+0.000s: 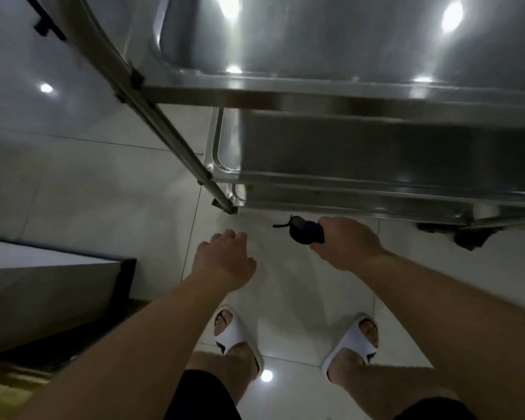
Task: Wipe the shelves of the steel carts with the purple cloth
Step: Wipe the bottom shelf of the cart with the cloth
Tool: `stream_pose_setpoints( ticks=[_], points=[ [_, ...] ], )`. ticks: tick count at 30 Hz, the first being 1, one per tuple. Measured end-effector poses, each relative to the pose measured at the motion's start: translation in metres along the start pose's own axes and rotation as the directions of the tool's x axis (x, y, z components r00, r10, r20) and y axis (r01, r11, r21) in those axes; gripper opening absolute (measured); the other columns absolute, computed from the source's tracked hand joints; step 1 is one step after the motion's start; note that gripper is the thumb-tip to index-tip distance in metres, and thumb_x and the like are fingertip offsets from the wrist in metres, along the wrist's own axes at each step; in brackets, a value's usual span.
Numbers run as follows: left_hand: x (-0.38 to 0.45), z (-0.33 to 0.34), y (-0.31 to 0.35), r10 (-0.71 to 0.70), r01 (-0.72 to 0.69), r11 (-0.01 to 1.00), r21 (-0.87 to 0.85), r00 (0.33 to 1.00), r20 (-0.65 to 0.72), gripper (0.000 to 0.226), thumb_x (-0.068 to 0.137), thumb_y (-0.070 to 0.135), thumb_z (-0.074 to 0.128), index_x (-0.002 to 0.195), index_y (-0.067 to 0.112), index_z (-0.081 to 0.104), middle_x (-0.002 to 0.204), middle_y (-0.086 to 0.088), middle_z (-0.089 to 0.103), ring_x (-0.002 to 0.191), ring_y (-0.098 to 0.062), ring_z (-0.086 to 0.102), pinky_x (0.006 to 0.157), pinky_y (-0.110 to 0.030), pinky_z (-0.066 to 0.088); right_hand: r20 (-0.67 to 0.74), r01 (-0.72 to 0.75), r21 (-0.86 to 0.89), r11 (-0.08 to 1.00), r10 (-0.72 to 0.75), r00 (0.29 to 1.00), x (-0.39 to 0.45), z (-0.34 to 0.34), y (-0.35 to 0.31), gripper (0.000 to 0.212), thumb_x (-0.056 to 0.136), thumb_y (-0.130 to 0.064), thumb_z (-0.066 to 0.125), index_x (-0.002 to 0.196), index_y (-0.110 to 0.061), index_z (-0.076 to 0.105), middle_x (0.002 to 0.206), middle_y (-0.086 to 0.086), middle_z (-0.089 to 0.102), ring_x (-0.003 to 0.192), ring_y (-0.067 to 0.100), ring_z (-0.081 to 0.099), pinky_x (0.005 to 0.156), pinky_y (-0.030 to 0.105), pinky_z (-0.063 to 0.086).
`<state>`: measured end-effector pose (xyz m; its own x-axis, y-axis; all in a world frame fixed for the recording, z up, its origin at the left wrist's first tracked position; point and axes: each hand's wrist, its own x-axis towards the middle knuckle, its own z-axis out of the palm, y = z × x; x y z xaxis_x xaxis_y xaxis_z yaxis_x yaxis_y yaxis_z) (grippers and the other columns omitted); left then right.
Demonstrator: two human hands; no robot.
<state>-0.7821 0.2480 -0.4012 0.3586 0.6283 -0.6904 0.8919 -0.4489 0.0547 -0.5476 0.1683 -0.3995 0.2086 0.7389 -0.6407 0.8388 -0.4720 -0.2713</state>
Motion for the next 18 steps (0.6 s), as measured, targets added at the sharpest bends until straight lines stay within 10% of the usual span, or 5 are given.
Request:
stream_pose_setpoints(
  ticks=[18],
  points=[
    [0.245, 0.119, -0.052, 0.09, -0.058, 0.992, 0.11, 0.947, -0.31, 0.053, 0.101, 0.046, 0.055, 0.149, 0.025, 0.05, 0.14, 0.0, 0.059, 0.128, -0.028, 0.063, 0.1, -0.046, 0.057, -0.311, 0.251, 0.026, 0.968, -0.231, 0.922, 0.263, 0.117, 0.005, 0.027, 0.092, -0.045, 0.071, 0.102, -0.022, 0.062, 0.086, 0.003, 0.064, 0.08, 0.025, 0.062, 0.076, 0.045, 0.057]
  ],
)
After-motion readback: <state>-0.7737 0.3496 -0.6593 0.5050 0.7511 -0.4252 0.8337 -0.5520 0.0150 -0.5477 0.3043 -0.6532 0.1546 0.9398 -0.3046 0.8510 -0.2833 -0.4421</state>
